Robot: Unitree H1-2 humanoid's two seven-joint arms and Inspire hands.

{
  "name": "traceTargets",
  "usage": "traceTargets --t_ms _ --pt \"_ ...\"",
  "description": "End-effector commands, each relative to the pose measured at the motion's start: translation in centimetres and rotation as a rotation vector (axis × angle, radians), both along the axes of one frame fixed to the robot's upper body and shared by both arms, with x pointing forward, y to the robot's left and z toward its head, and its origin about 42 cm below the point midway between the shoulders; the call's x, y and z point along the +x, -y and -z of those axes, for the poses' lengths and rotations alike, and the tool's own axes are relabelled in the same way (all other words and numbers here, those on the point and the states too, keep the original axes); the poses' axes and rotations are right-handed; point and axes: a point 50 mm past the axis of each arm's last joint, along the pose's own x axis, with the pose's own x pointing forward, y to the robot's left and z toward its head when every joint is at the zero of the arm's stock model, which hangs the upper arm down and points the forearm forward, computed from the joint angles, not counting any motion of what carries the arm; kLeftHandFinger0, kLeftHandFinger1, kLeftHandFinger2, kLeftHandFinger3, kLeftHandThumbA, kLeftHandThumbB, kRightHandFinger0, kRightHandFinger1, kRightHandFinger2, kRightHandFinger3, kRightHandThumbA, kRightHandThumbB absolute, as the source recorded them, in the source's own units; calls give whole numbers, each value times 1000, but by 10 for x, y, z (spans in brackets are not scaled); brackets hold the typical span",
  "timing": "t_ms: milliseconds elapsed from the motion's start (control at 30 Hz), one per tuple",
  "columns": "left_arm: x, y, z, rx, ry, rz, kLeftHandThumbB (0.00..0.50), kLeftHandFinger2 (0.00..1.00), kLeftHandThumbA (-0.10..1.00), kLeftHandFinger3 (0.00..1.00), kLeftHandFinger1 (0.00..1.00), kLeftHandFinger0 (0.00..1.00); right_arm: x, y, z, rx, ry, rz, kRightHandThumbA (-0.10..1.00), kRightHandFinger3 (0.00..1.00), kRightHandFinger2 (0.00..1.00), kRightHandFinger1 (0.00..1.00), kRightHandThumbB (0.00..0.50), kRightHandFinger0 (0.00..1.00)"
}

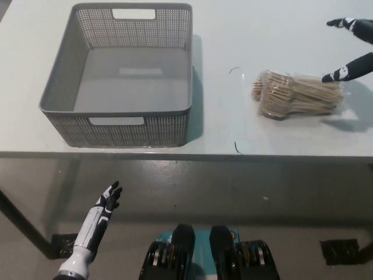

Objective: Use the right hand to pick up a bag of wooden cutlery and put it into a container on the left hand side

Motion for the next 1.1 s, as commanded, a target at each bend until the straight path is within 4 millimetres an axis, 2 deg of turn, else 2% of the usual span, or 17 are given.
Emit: traceTargets --t_ms 0,133,167,200,667,867,1067 --pt "9 -5 -14 21 67 28 487 1000 1000 1000 1000 1000 6 -1 -27 -68 28 -15 1000 1000 1000 1000 425 1000" --pt "8 -6 -12 22 61 27 499 1000 1000 1000 1000 1000 11 -6 -20 -76 -14 -18 1000 1000 1000 1000 450 1000" --pt "8 -5 -11 23 60 27 500 1000 1000 1000 1000 1000 14 -8 -19 -94 -22 -14 1000 1000 1000 1000 427 1000" --pt "8 -5 -11 22 60 28 500 1000 1000 1000 1000 1000 14 -8 -19 -101 -24 -13 1000 1000 1000 1000 425 1000" --pt "6 -1 -10 22 53 48 500 1000 1000 1000 1000 1000 31 -26 -16 -190 -56 -23 1000 1000 1000 1000 424 1000" --pt "8 -1 -11 30 55 53 500 1000 1000 1000 1000 1000 35 -31 -15 -211 -57 -28 1000 1000 1000 1000 463 1000" --pt "6 -2 -10 33 49 65 500 1000 1000 1000 1000 1000 37 -31 -12 -212 -79 -15 1000 1000 1000 1000 468 1000"
